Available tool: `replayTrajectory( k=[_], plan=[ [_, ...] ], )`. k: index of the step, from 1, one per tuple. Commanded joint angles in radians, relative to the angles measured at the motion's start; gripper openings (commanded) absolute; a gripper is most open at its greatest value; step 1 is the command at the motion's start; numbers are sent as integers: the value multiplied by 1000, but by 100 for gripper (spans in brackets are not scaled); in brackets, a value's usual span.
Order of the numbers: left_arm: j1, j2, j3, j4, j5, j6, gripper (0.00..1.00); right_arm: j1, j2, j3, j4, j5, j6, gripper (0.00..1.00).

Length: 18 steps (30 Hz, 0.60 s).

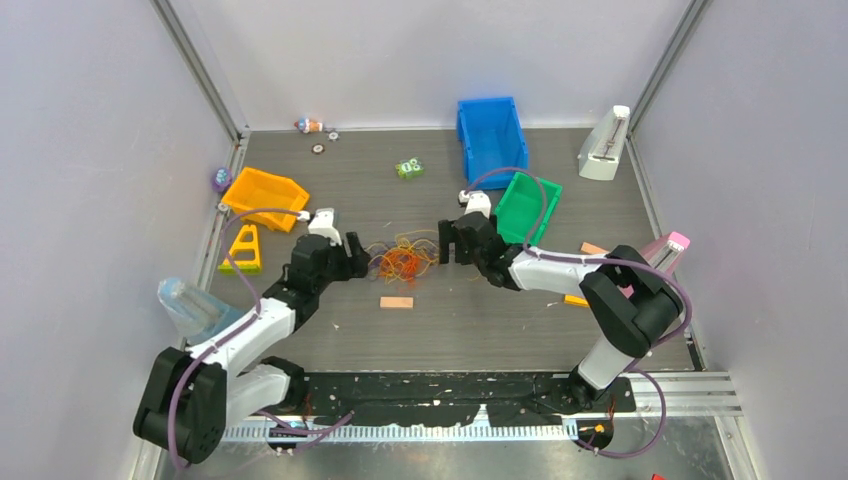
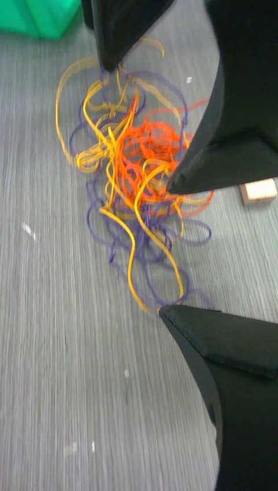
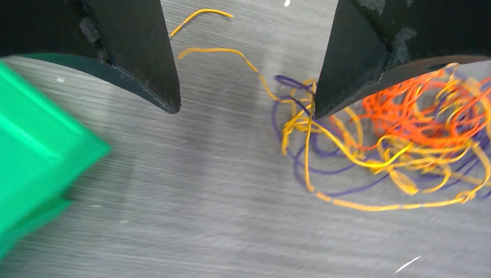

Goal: Untangle the cables
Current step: Untie the cable.

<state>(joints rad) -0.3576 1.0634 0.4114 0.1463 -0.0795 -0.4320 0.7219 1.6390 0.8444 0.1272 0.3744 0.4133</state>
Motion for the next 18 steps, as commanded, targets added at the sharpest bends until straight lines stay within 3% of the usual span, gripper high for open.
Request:
replayTrajectory(
  k=[1,6,11,18],
  plan=[
    [-35,37,36,118,175,91,77,3,-50,-37,196,-247,-83,91],
    [-95,163,143,22,165,133,79,5,-11,-14,220,-403,-96,87],
    [-104,326,260,-117,176,135,74,25,61,39,174,-444,-82,84],
    [-106,474,371,-235,182,122,63,86,231,261,-103,-299,-116,77]
  ],
)
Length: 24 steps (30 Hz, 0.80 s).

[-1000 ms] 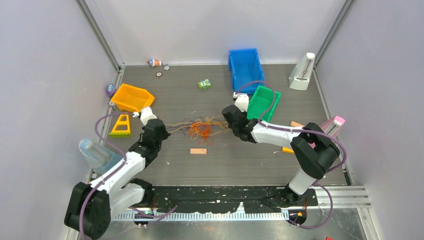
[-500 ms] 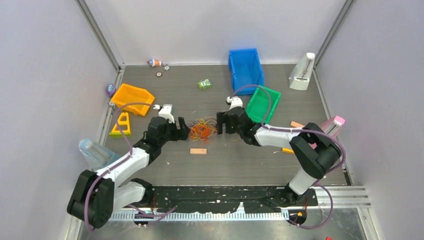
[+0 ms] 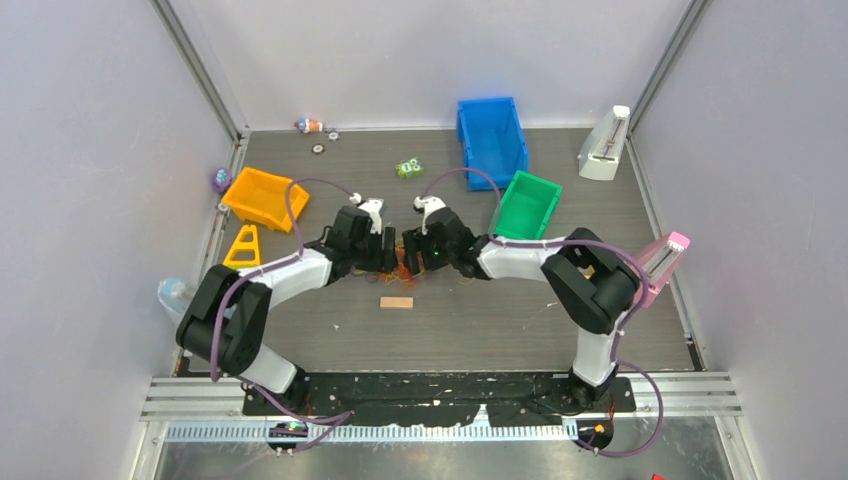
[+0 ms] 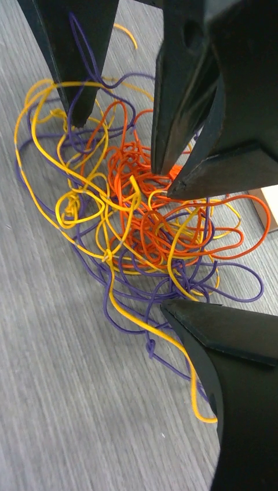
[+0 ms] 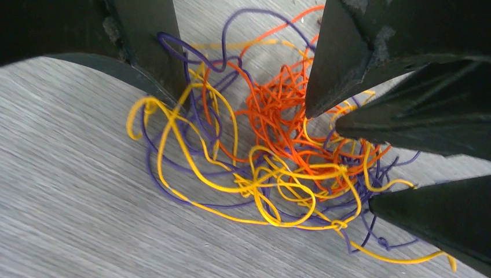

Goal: Untangle the cables
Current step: Untie the cable.

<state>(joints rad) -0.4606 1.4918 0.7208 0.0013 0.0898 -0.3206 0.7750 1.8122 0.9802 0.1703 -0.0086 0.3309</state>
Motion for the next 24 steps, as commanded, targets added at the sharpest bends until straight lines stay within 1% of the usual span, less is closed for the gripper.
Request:
replayTrajectory(
  k=[1,2,3,4,5,6,7,8,10,12,13,16,18,20,21,22,23,24],
  plan=[
    [-3,62,73,-103,8,9,61,36,65,134,-180,126,-35,76],
    [-1,77,85,-115,4,7,60,38,70,140,-198,149,-36,74],
    [1,91,94,-124,1,2,56,38,72,152,-231,199,-36,73],
    [7,107,105,-134,0,-6,50,39,75,164,-246,226,-38,70],
    [18,123,114,-147,1,-18,42,39,79,170,-275,286,-38,66],
    [35,135,119,-151,13,-34,30,39,82,188,-292,343,-37,64],
    [57,144,115,-140,38,-54,20,39,91,197,-329,373,-35,59],
    [84,144,103,-120,73,-71,13,39,95,216,-348,431,-29,58],
    [133,121,61,-65,124,-106,7,38,102,232,-401,502,-15,54],
    [167,73,11,-19,126,-125,0,36,92,226,-413,571,6,49],
    [178,41,-11,-9,101,-134,0,31,79,220,-415,596,23,46],
    [193,-64,-82,42,10,-152,0,9,45,184,-419,681,56,42],
    [194,-134,-121,63,-43,-152,0,-11,20,163,-417,701,77,41],
    [194,-188,-175,122,-34,-144,0,-21,-10,137,-390,682,85,42],
    [194,-199,-191,161,4,-138,0,-23,-40,121,-362,655,62,45],
    [194,-196,-195,187,47,-132,0,-23,-56,82,-291,581,45,48],
    [193,-180,-187,195,91,-124,0,-23,-92,60,-252,533,10,56],
    [191,-154,-169,194,137,-116,0,-24,-109,13,-166,435,-6,62]
  ],
)
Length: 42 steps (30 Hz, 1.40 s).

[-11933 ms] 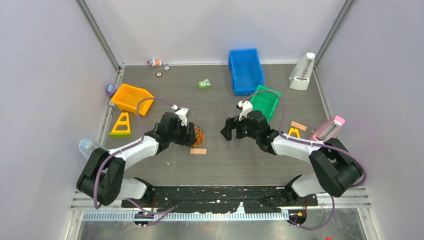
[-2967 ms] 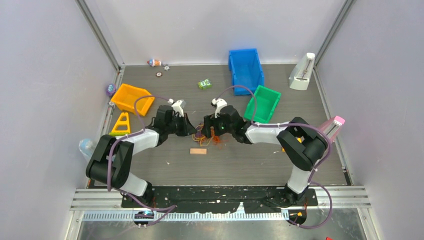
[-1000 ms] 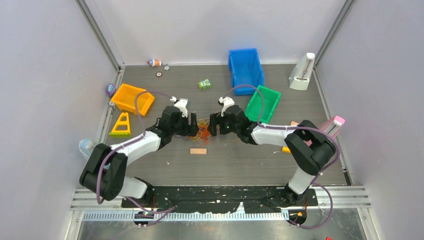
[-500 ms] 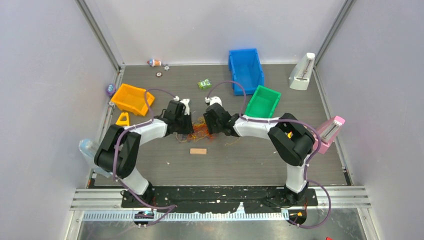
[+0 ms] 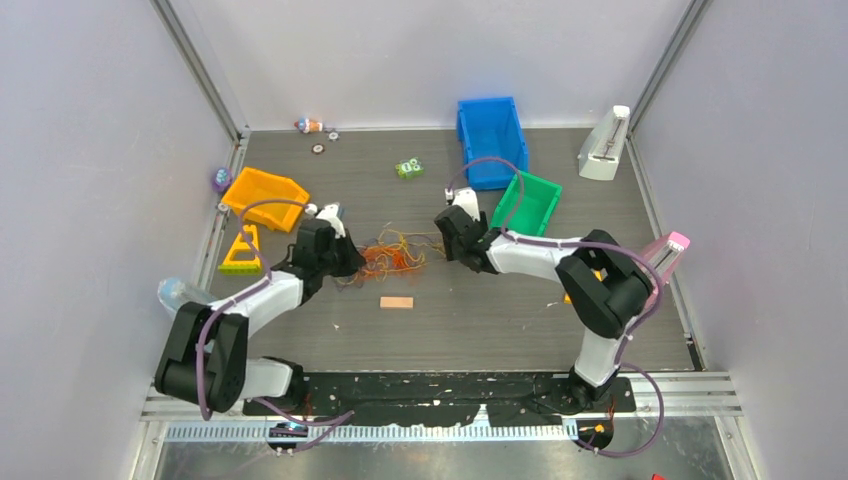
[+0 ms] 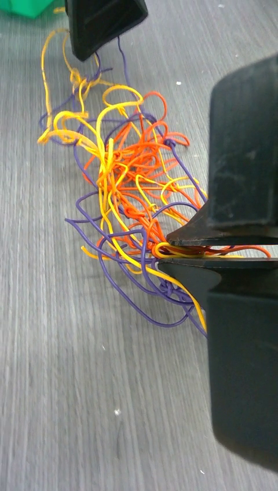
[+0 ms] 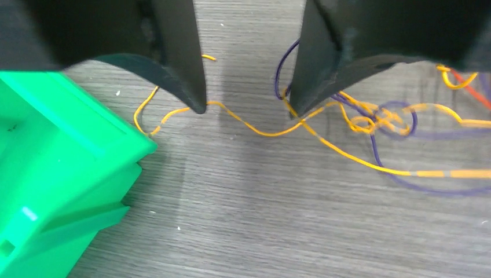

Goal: Untangle the cables
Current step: Untie the cable.

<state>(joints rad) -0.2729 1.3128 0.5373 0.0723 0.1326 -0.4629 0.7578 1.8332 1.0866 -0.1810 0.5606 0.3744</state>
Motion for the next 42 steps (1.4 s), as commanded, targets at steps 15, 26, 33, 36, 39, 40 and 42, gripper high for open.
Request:
replayTrajectory(
  k=[15,26,33,36,39,40,42],
  plan=[
    [-61,281,202,-3,315,74,0,97,-73,-36,231,-309,-206,86],
    [-63,75,117,-36,-40,61,0,105,193,244,-170,47,-141,77],
    [-63,-136,-7,-29,-393,-6,0,5,138,203,-186,61,-38,73],
    [-62,-259,-96,31,-504,-43,0,-3,96,157,-161,125,-11,73],
    [-61,-313,-136,61,-561,-62,0,-13,64,135,-143,130,6,70],
    [-61,-317,-139,61,-568,-66,0,-16,53,125,-133,130,10,69],
    [-61,-302,-134,72,-547,-57,0,-15,33,108,-111,116,11,68]
  ],
)
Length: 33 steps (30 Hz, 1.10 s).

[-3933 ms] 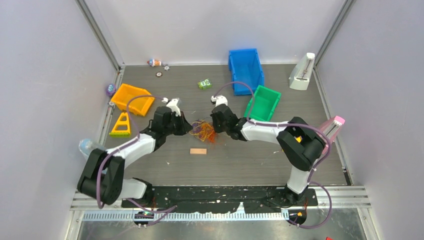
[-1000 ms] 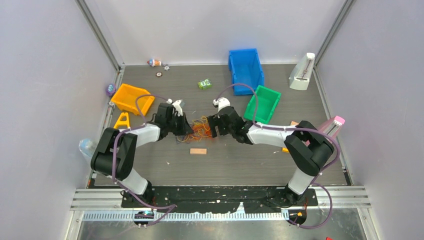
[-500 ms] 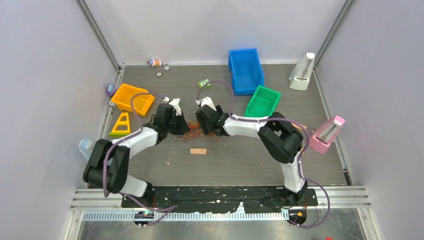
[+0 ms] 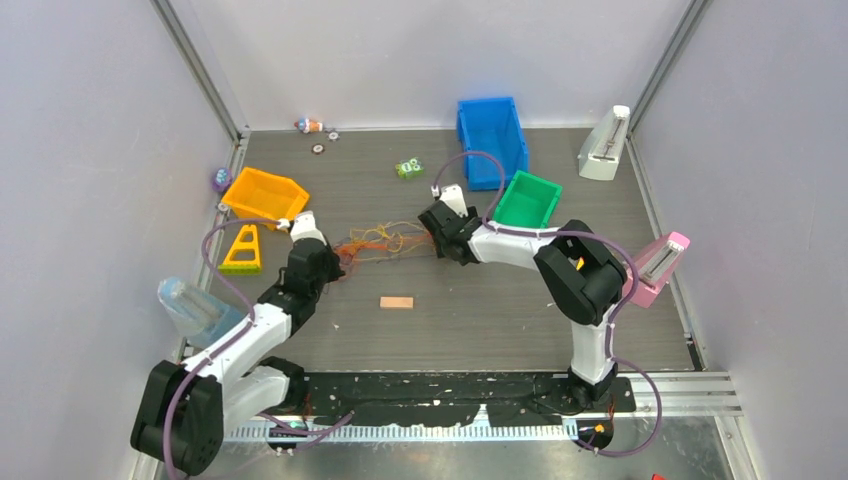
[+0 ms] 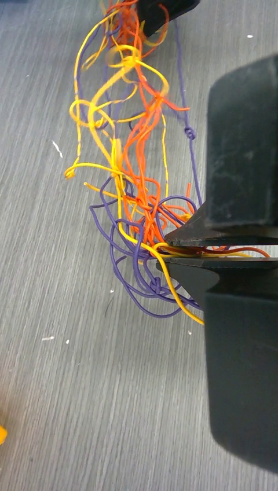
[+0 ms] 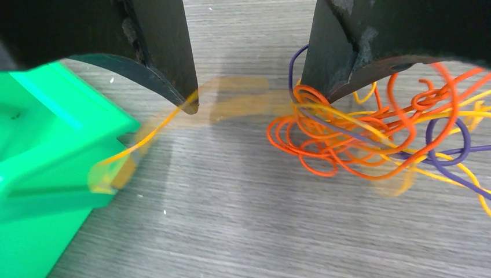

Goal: Untangle the cables
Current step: Untie the cable.

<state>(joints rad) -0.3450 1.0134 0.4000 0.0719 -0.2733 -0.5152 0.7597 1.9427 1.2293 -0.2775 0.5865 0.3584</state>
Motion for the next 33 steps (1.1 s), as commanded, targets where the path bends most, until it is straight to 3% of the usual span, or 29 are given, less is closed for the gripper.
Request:
replayTrajectory(
  k=[1,5,7,11,15,17,19,21,25,33],
  plan=[
    [11,14,12,76,-106,10,0,-17,-85,-42,-1,65,20,68],
    [11,128,103,54,228,143,0,-17,-178,-139,142,-65,-32,69],
    [7,195,148,55,399,174,5,-16,-255,-215,241,-130,-59,73],
    [-16,279,168,120,565,186,16,-16,-345,-360,447,-221,-90,83],
    [-52,276,183,101,545,218,26,-16,-367,-379,487,-279,-105,82],
    [-65,251,173,100,514,226,27,-16,-347,-360,465,-277,-99,73],
    [-65,208,151,114,498,227,27,-16,-329,-336,432,-253,-89,55],
    [-67,150,109,160,475,230,27,-17,-315,-317,402,-218,-79,49],
    [-68,87,63,192,431,235,28,-16,-285,-283,354,-181,-59,47],
    [-84,228,161,130,533,255,34,-29,-183,-174,208,-178,-27,50]
  ],
)
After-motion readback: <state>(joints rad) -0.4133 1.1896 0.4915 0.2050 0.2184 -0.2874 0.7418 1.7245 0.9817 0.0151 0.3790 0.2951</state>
